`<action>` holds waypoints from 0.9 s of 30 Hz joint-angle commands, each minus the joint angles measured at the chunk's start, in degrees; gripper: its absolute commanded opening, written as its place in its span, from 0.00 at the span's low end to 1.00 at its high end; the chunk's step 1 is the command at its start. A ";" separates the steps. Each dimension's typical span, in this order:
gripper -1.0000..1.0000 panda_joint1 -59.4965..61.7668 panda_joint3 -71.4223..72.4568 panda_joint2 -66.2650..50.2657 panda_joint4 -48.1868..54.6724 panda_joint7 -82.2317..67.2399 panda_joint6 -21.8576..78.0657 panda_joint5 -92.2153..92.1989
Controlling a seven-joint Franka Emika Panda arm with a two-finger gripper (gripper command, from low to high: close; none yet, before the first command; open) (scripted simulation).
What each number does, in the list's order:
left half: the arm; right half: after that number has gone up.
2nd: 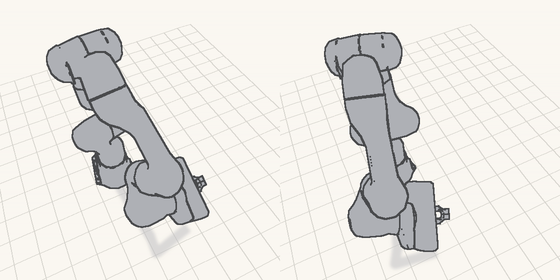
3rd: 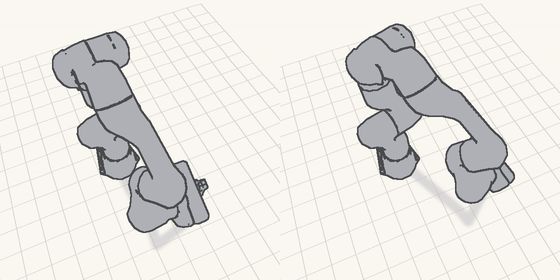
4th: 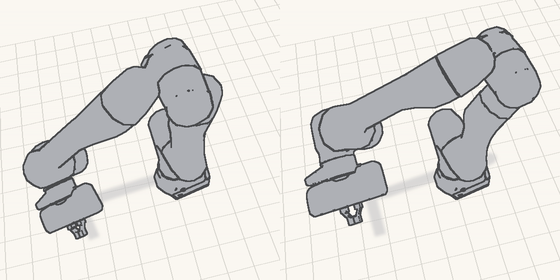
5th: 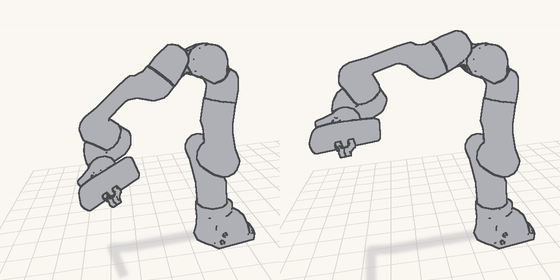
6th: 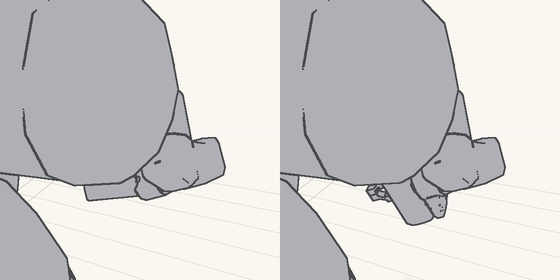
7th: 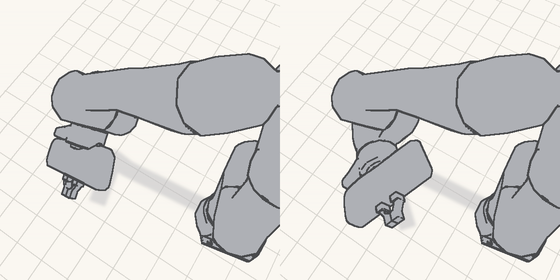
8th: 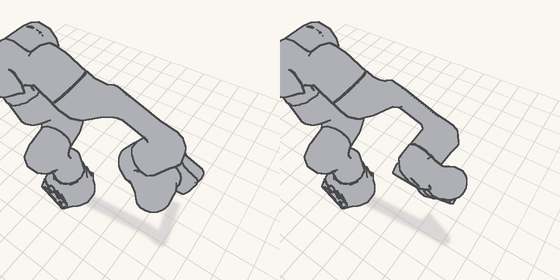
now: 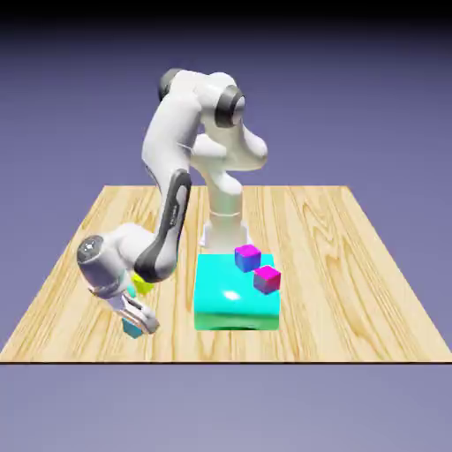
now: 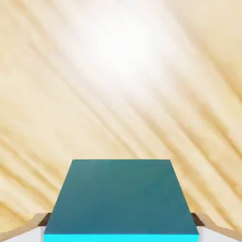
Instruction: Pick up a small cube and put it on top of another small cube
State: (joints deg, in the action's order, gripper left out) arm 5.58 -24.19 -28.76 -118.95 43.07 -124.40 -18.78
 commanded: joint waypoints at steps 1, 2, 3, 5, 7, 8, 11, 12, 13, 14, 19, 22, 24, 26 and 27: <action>0.00 -0.42 0.74 2.08 -0.94 0.39 0.99 0.97; 0.00 -0.81 2.00 4.15 -2.30 0.50 1.54 1.57; 0.00 -1.21 3.26 6.23 -3.67 0.60 2.10 2.17; 0.00 -1.99 5.77 10.38 -6.40 0.82 3.21 3.37; 0.00 -2.78 8.29 14.54 -9.13 1.03 4.32 4.57; 0.00 -3.18 9.54 16.61 -10.49 1.14 4.88 5.17; 0.00 -4.36 13.32 22.84 -14.59 1.46 6.54 6.96; 0.00 -4.75 14.58 24.92 -15.96 1.57 7.10 7.56; 0.00 -5.15 15.83 27.00 -17.32 1.67 7.65 8.16; 0.00 -5.54 17.09 29.07 -18.69 1.78 8.21 8.76; 0.00 -7.51 23.38 39.45 -25.52 2.31 10.98 11.76; 0.00 -8.69 27.15 45.68 -29.61 2.63 12.65 13.56; 0.00 -9.48 29.67 49.84 -32.34 2.85 13.76 14.76; 0.00 -9.76 30.55 51.30 -33.30 2.92 14.15 15.18; 0.00 -9.79 30.65 50.21 -34.71 2.94 11.66 15.12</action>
State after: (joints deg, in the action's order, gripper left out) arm -4.21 6.46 21.45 -153.66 45.94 -112.74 -3.84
